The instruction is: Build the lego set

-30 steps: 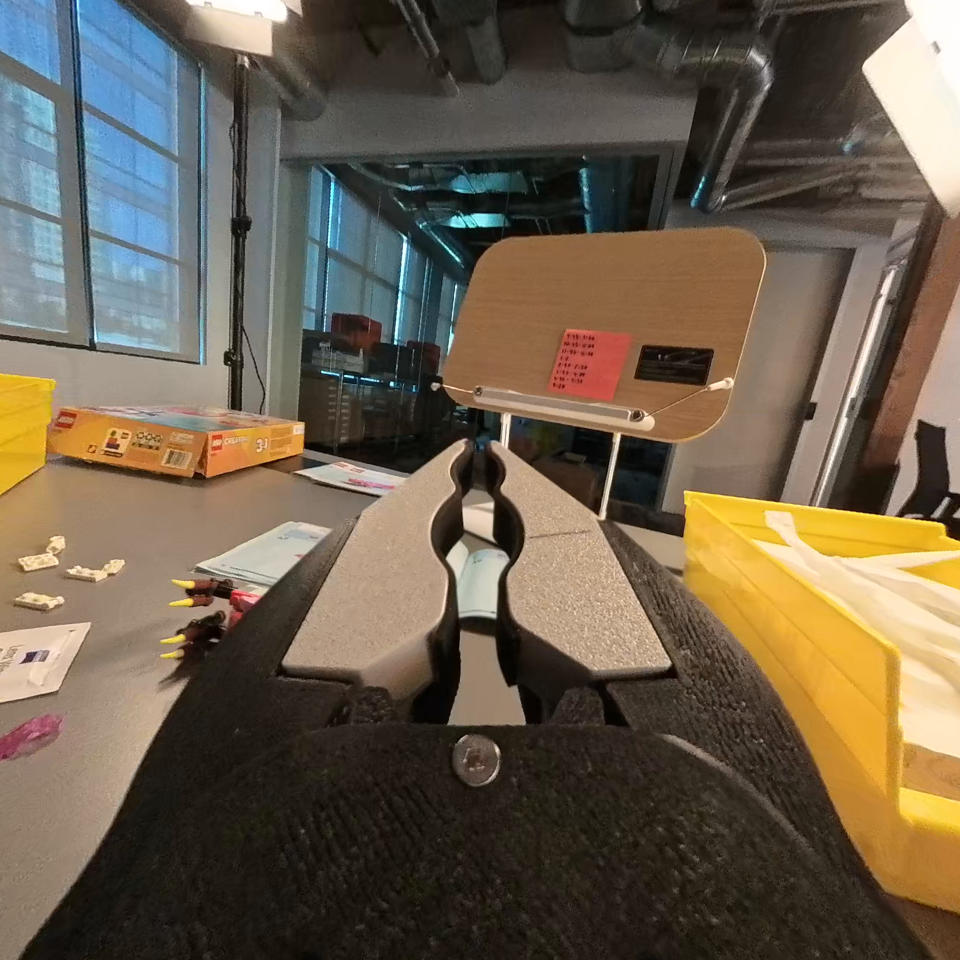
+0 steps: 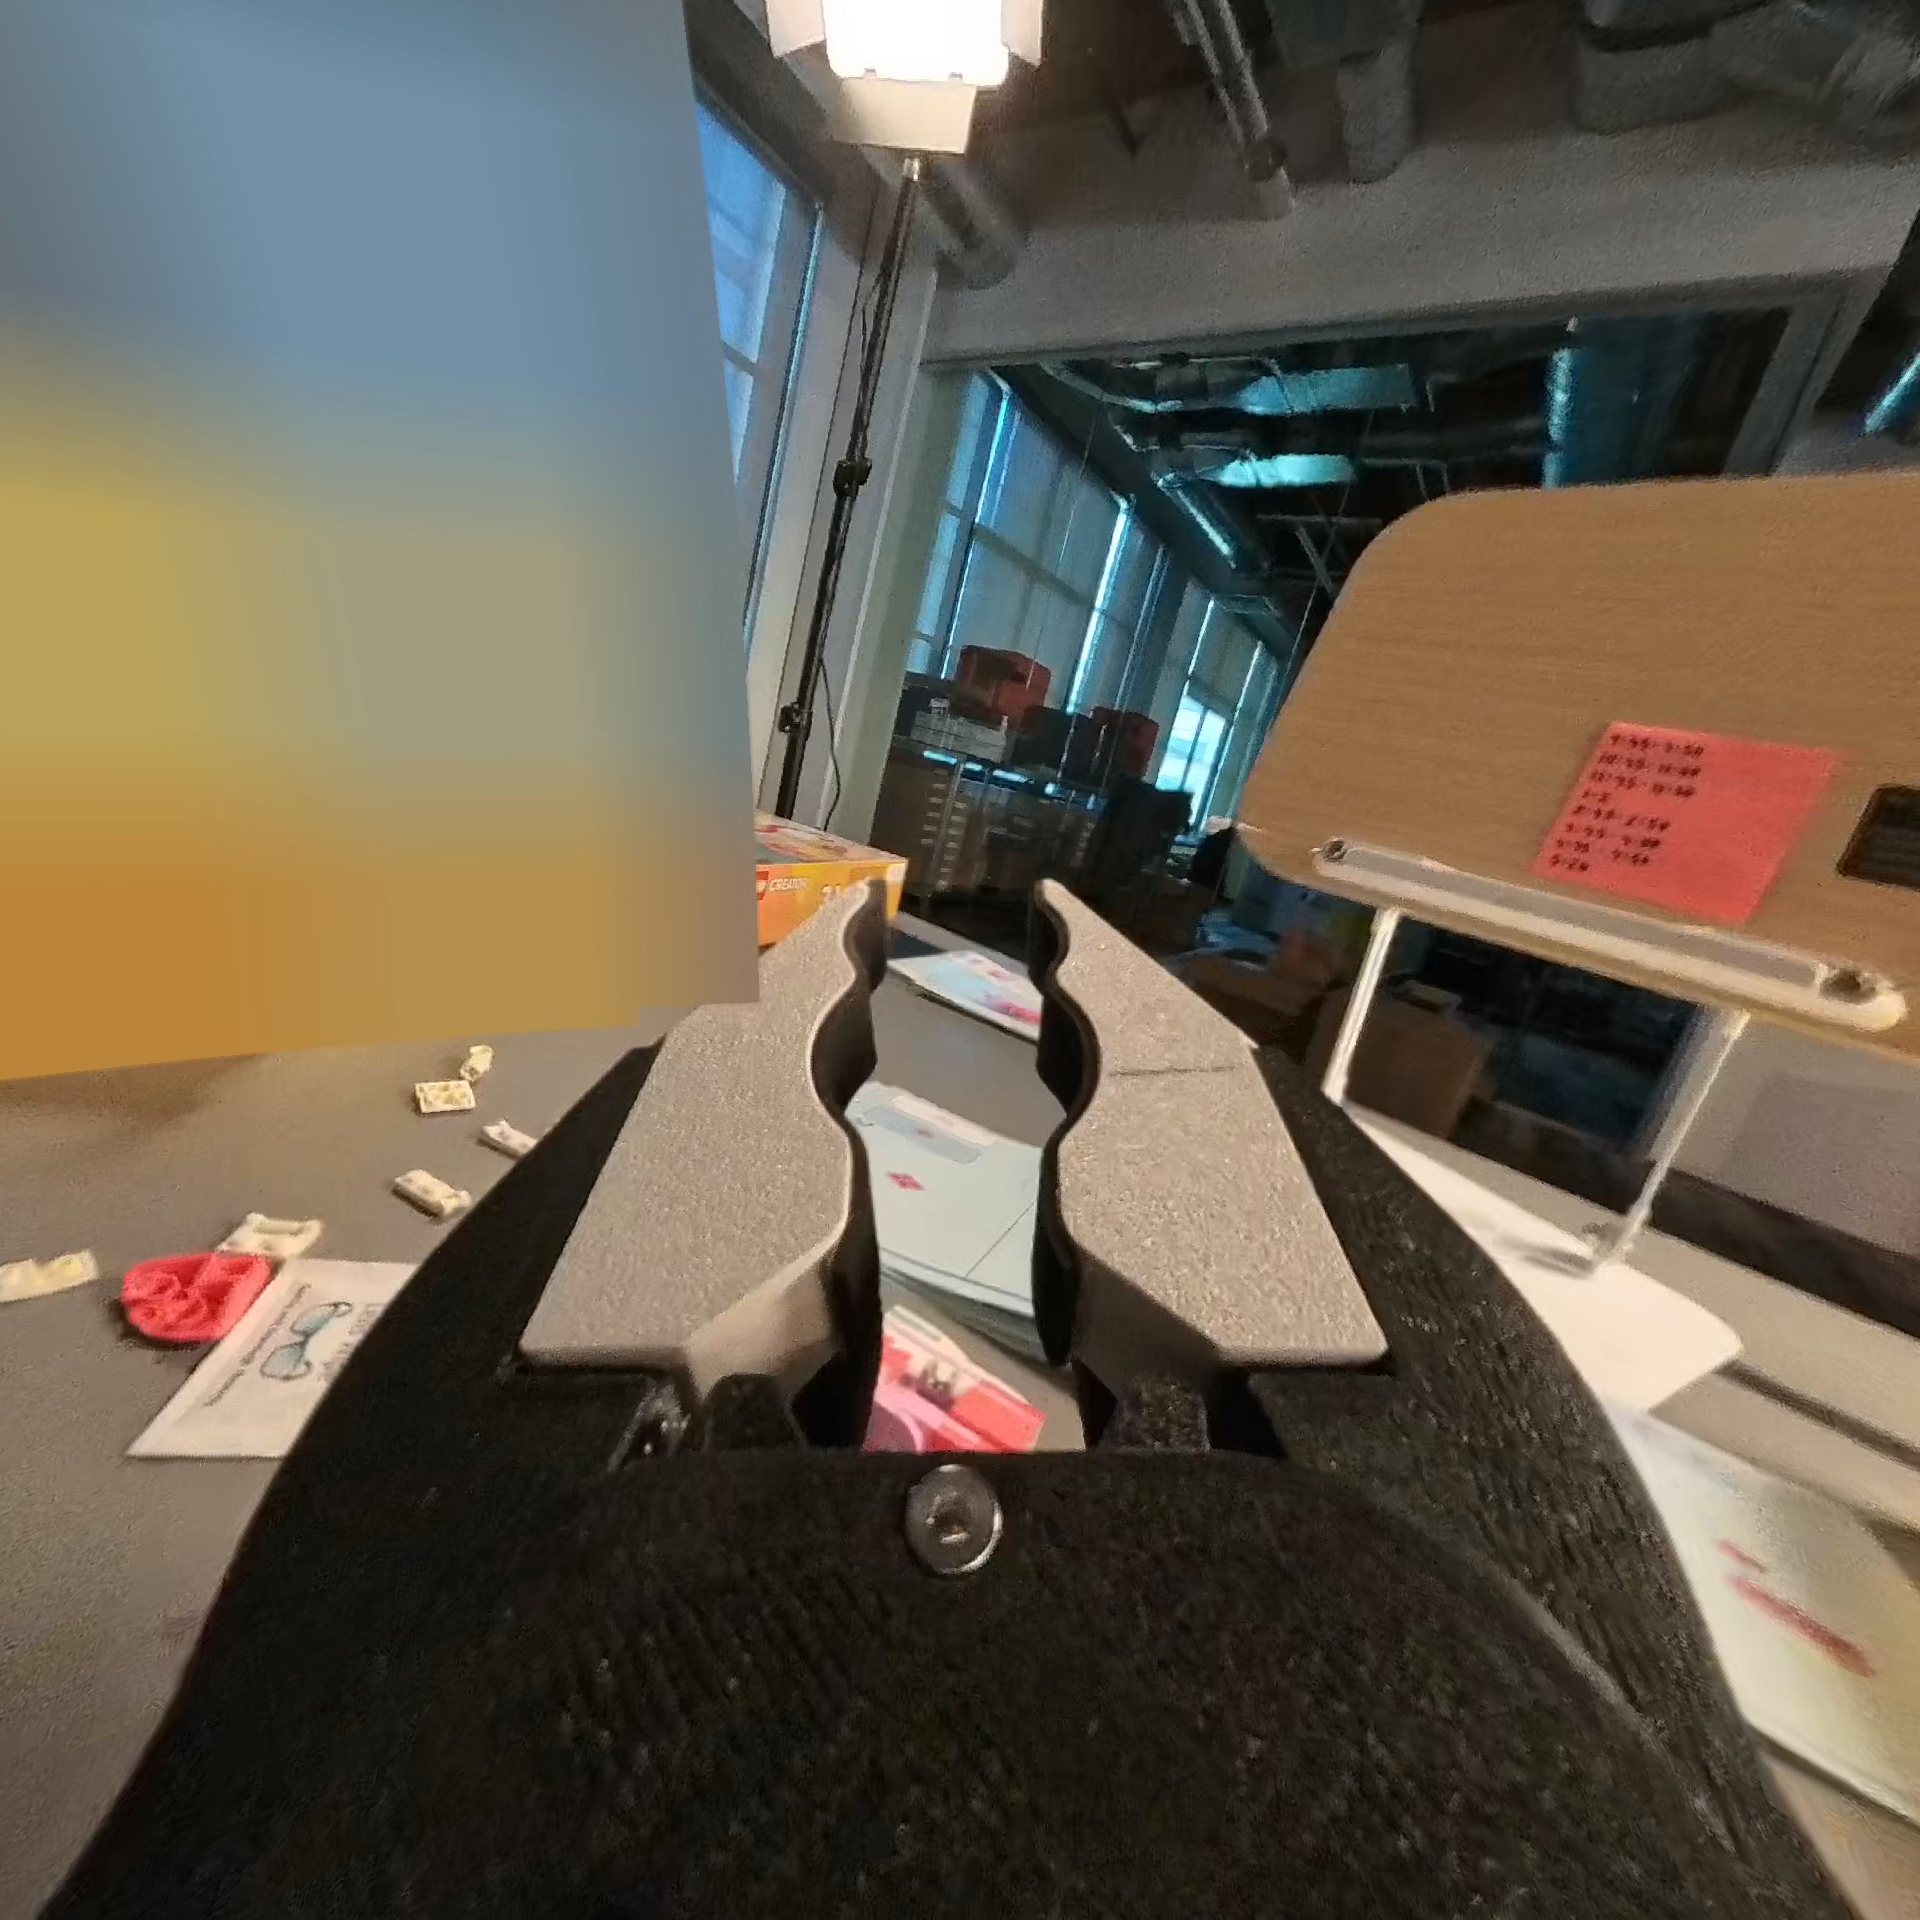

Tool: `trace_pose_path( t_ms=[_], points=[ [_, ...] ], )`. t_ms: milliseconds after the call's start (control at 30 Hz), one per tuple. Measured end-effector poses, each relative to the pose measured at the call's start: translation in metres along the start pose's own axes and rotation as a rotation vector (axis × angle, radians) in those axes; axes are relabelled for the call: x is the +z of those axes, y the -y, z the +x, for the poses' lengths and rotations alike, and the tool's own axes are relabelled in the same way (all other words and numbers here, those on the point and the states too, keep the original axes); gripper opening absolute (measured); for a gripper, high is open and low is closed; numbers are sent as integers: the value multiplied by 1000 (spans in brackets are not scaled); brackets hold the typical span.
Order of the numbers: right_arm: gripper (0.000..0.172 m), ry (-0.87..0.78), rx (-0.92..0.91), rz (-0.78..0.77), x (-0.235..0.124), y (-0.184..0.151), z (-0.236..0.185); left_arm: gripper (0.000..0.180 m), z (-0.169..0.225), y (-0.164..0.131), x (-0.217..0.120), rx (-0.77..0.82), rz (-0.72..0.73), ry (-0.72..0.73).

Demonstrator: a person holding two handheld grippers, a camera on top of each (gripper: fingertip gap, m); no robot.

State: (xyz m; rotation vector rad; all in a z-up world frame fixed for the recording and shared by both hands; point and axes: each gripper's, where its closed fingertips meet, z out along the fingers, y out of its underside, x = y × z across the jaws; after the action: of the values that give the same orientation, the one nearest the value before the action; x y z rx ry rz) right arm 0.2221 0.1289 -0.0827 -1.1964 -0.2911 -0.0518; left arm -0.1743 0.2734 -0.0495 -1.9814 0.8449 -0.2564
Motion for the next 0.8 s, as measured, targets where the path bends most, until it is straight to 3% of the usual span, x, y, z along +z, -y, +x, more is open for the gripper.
trace_pose_path(
  t_ms=[67,267,433,667,800],
  points=[
    [24,2,39,-26,5,-6,0,28,-2,-29,22,-30,-246,-115],
    [21,8,33,-40,13,-10,-4,25,11,-63,63,-37,-526,-274],
    [19,6,12,-50,13,-12,-5,23,-29,-64,82,115,-662,-61],
    [19,15,10,-72,15,-16,-7,21,-66,-115,90,96,-1126,-30],
    [18,31,4,-81,16,-18,-10,17,-72,-124,94,126,-1247,-2]
  ],
)
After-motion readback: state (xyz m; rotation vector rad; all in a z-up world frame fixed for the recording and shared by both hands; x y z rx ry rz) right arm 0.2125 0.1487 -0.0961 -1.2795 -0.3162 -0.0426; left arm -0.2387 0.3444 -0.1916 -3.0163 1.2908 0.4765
